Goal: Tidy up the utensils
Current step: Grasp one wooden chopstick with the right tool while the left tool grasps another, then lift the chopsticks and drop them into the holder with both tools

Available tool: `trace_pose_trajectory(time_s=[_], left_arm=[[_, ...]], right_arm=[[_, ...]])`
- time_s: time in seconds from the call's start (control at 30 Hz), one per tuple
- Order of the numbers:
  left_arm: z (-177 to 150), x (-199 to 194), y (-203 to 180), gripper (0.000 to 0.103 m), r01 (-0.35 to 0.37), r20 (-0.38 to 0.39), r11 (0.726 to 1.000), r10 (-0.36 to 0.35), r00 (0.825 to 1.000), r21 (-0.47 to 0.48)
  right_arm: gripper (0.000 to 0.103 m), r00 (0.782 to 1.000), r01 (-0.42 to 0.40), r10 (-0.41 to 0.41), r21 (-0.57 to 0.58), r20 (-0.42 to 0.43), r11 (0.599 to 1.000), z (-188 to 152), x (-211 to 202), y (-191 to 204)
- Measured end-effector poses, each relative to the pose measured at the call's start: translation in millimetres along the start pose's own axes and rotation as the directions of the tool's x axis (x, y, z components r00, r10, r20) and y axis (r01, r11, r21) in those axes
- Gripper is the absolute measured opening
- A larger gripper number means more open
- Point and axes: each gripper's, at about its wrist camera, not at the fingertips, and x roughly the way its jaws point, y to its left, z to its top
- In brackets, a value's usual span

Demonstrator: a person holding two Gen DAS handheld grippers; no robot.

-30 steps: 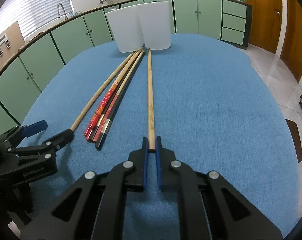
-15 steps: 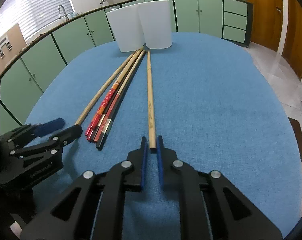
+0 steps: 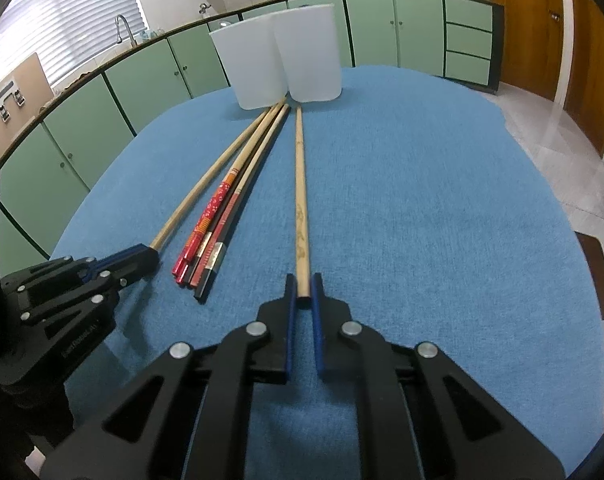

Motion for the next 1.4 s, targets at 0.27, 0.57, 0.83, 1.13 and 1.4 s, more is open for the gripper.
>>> trace_pose_trajectory(time_s=[0.27,0.57,0.83,1.13,1.4], left_arm=[[15.1,-53.2,3.1,0.007,-0.008,0.116,1.0,0.007,0.993,0.008],[56.6,-113.3,14.2,0.007,0.024,0.284,1.0,-0.022,0.959,-0.004],[97.6,-144.1,23.2,0.007,0.076,0.37,0.997,-0.073,0.926,0.006],[134.9,-154.1,24.9,0.007,0.09,0.403,0.995,-0.098,0.91,0.041],[182.5,-164.3,22.2,0.007,0.081,0.467,0.994,-0.104,0.878,0.07]], right_arm=[[0.006,0.999,-0.011,0.011,-0.007,0.05,1.0,11.5,-36.3,2.3],[0.006,0.987,-0.032,0.035,-0.022,0.158,0.999,51.8,-89.8,2.7],[0.006,0.965,-0.072,0.082,-0.049,0.247,0.996,103.1,-129.5,0.8],[0.006,0.966,-0.11,0.131,-0.105,0.223,0.988,167.7,-135.4,-1.5],[0.006,0.954,-0.093,0.133,-0.159,0.269,0.983,218.5,-153.4,1.7]])
